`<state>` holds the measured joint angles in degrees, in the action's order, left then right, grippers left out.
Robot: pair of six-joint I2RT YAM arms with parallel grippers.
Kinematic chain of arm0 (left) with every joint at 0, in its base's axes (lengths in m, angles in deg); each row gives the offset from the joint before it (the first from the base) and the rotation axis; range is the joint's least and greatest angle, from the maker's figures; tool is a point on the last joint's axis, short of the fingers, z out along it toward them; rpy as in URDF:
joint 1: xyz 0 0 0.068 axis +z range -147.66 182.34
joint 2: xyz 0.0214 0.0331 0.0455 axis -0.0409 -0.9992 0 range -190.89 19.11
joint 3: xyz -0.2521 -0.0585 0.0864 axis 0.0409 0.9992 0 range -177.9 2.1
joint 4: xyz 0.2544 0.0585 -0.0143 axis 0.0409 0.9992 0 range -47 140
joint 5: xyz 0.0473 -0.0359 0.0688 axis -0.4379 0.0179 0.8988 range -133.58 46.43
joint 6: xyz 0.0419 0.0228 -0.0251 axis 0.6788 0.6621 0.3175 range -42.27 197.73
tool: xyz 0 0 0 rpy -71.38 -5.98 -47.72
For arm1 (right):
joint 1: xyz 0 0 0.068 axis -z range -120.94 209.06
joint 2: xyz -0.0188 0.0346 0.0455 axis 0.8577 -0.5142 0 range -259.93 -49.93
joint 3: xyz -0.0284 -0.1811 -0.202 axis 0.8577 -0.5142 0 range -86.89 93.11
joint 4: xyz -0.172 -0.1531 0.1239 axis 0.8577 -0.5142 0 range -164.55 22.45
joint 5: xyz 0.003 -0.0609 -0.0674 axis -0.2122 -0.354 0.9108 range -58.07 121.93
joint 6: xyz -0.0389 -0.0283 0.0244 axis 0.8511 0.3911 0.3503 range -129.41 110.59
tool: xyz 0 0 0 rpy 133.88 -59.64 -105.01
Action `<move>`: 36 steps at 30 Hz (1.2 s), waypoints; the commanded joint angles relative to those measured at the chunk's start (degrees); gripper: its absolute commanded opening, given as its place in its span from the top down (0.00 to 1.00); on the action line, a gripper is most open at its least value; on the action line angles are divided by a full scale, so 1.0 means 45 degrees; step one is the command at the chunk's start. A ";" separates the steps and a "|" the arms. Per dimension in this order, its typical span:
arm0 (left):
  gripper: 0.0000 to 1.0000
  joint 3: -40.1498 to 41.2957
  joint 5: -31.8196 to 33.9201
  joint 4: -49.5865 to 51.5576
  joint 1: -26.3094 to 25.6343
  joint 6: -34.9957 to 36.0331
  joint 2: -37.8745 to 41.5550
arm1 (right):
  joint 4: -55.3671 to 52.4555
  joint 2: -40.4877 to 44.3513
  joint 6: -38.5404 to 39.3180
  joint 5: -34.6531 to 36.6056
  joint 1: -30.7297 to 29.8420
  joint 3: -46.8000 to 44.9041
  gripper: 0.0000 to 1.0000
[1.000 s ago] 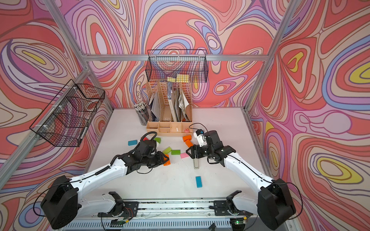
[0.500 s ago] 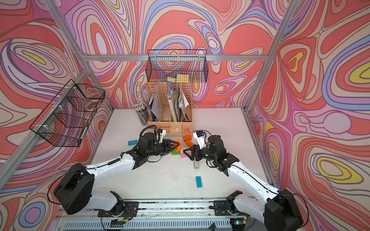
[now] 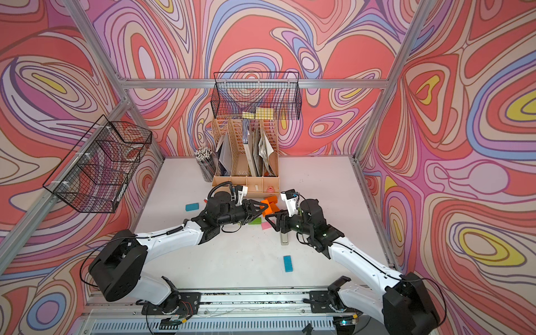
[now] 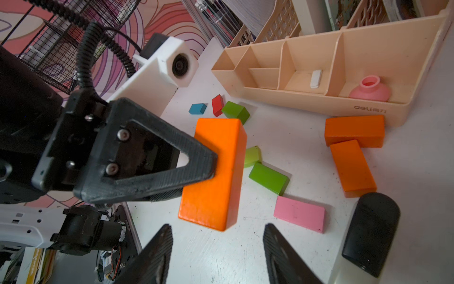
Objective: Assemble the letter c with building blocks
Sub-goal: Pick up the building block from the center of the board.
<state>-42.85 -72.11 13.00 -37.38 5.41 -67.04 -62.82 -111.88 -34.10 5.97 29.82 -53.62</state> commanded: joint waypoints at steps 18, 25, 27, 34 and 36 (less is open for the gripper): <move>0.79 -0.0551 -0.0152 -0.0328 -0.0391 -0.0279 -0.0098 | 0.0583 -0.0270 -0.0303 0.0375 -0.0264 -0.0012 0.56; 0.68 -0.0477 -0.0222 -0.0181 -0.0391 -0.0113 0.0003 | 0.0607 0.0083 -0.0553 0.0755 -0.0276 -0.0202 0.68; 0.62 -0.0519 -0.0132 0.0095 -0.0389 0.0132 0.0098 | 0.0580 0.0134 -0.0697 0.0915 -0.0280 -0.0246 0.69; 0.40 -0.0828 0.0384 0.1252 -0.0261 0.1576 0.0703 | -0.0340 -0.0084 -0.1053 0.1457 -0.0281 -0.0195 0.70; 0.38 -0.0985 0.0298 0.1464 -0.0128 0.1870 0.0767 | -0.0733 -0.0045 -0.1066 0.1658 -0.0270 -0.0188 0.70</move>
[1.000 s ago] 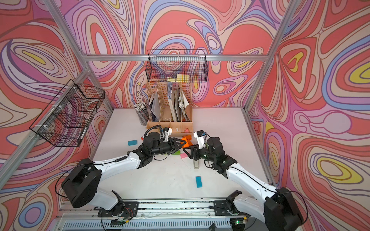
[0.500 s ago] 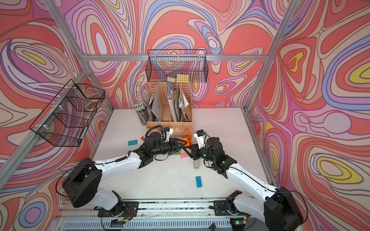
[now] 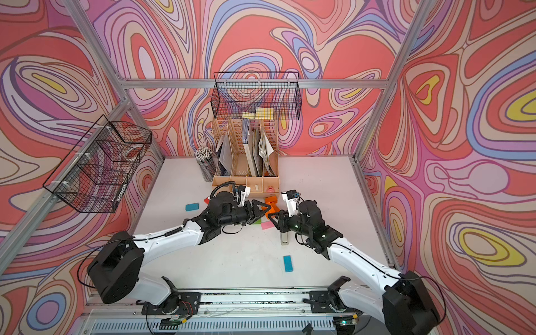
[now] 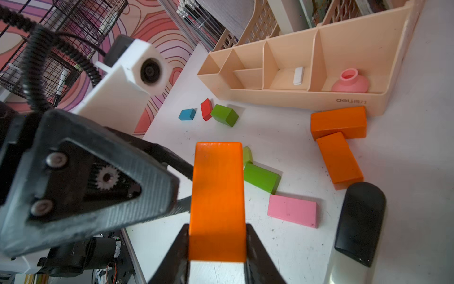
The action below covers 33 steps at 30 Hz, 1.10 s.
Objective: Assemble the letter c with building blocks
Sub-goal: Pick up the building block from the center of the board, then assemble the building block at the center of the board.
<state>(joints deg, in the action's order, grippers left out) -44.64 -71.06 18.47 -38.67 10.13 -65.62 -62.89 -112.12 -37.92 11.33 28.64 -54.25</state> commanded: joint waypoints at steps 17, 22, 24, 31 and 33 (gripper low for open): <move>0.35 0.0287 0.1116 0.4714 0.1048 0.5469 0.2154 | -0.6971 0.1868 -0.0620 0.4052 -0.0018 0.0410 0.71; 0.34 0.1033 0.1626 0.5310 0.1247 0.6351 0.2408 | -0.9054 0.1579 -0.0927 0.4846 -0.0019 0.1106 0.70; 0.34 0.1349 0.1417 0.5103 0.1357 0.6510 0.2264 | -0.9810 0.1446 -0.1044 0.5253 -0.0019 0.1359 0.69; 0.34 0.1839 0.1348 0.5059 0.1399 0.7834 0.2268 | -1.0551 0.0506 -0.1607 0.5768 -0.0004 0.1553 0.68; 0.34 0.1972 0.1539 0.5031 0.1419 0.8160 0.2415 | -1.0387 0.0259 -0.1705 0.5813 -0.0014 0.1412 0.68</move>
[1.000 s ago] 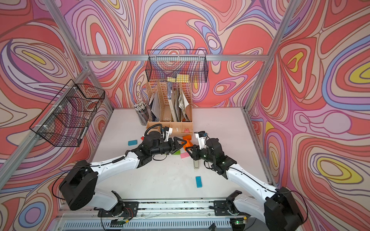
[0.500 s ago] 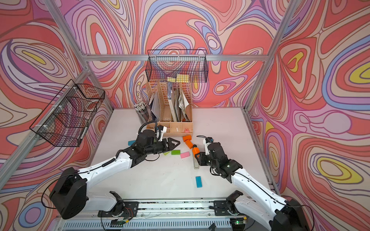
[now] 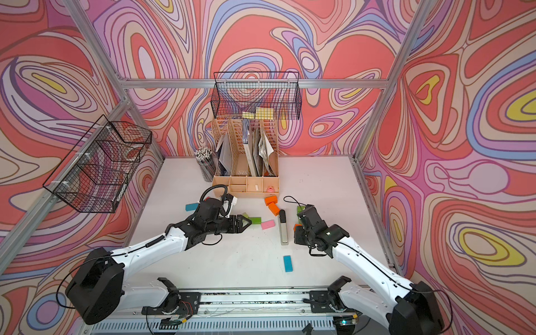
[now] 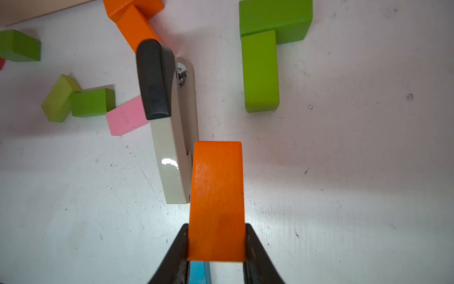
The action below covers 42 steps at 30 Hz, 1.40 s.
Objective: Assemble the letter c with building blocks
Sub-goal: Assemble the building block at the center of the board.
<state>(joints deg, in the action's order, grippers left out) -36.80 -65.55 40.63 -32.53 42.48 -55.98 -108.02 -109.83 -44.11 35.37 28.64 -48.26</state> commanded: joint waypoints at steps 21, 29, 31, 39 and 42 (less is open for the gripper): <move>0.35 0.1251 0.1369 -0.0675 0.0074 0.2458 0.0091 | -0.0146 -0.2471 -0.0395 0.1121 0.0011 0.0098 0.65; 0.35 0.1155 0.1264 -0.0667 0.0093 0.2442 -0.0188 | -0.0544 -0.3162 -0.0947 0.1008 0.0174 0.0014 0.58; 0.35 0.1137 0.1251 -0.0590 0.0093 0.2464 -0.0207 | -0.0533 -0.3256 -0.0981 0.0979 0.0216 0.0019 0.57; 0.35 0.1154 0.1281 -0.0541 0.0113 0.2443 -0.0286 | -0.0708 -0.3366 -0.0695 0.1078 0.0331 0.0503 0.50; 0.35 0.1162 0.1232 -0.0529 0.0112 0.2447 -0.0276 | -0.0644 -0.3482 -0.0428 0.0942 0.0513 0.0690 0.54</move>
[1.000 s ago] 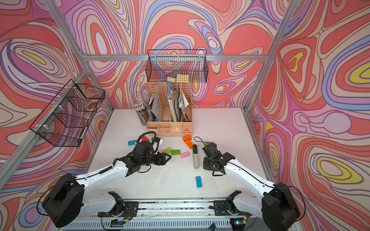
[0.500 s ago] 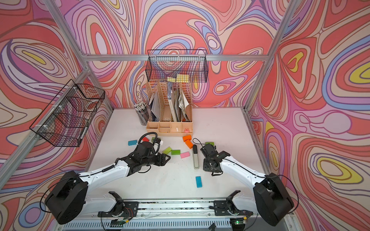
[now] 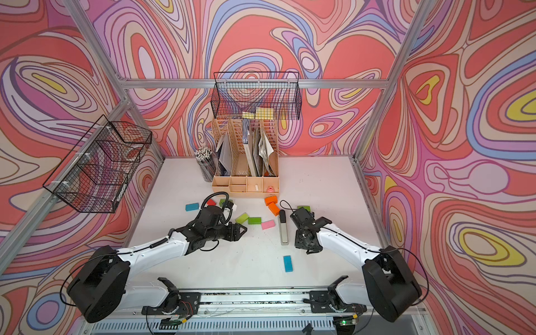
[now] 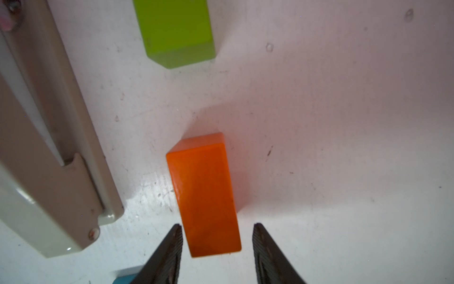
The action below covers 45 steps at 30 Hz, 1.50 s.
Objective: Assemble the letter c with building blocks
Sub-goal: Assemble the building block at the center of the board.
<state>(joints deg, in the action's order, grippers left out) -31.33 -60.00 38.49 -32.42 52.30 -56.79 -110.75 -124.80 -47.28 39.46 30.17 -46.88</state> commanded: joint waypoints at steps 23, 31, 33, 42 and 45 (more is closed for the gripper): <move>0.35 -0.0110 0.0155 0.0065 0.0128 0.0435 -0.0355 | 0.0217 -0.1417 0.2572 -0.0640 0.1217 0.1236 0.64; 0.35 -0.0071 0.0175 0.0040 0.0166 0.0457 -0.0247 | 0.0490 -0.2006 0.2969 -0.1298 0.1672 0.1475 0.71; 0.35 -0.0064 0.0174 0.0046 0.0167 0.0456 -0.0224 | 0.0552 -0.2018 0.3017 -0.1356 0.1672 0.1501 0.71; 0.35 -0.0072 0.0237 0.0127 0.0186 0.0537 -0.0165 | 0.0762 -0.2352 0.3120 -0.1366 0.1691 0.1540 0.71; 0.35 -0.0071 0.0235 0.0108 0.0191 0.0542 -0.0185 | 0.0889 -0.2477 0.3095 -0.1226 0.1714 0.1519 0.69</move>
<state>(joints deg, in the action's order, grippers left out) -31.33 -59.56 38.53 -32.05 53.72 -58.04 -107.56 -133.72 -33.72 34.06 37.63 -39.80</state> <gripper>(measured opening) 0.647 0.321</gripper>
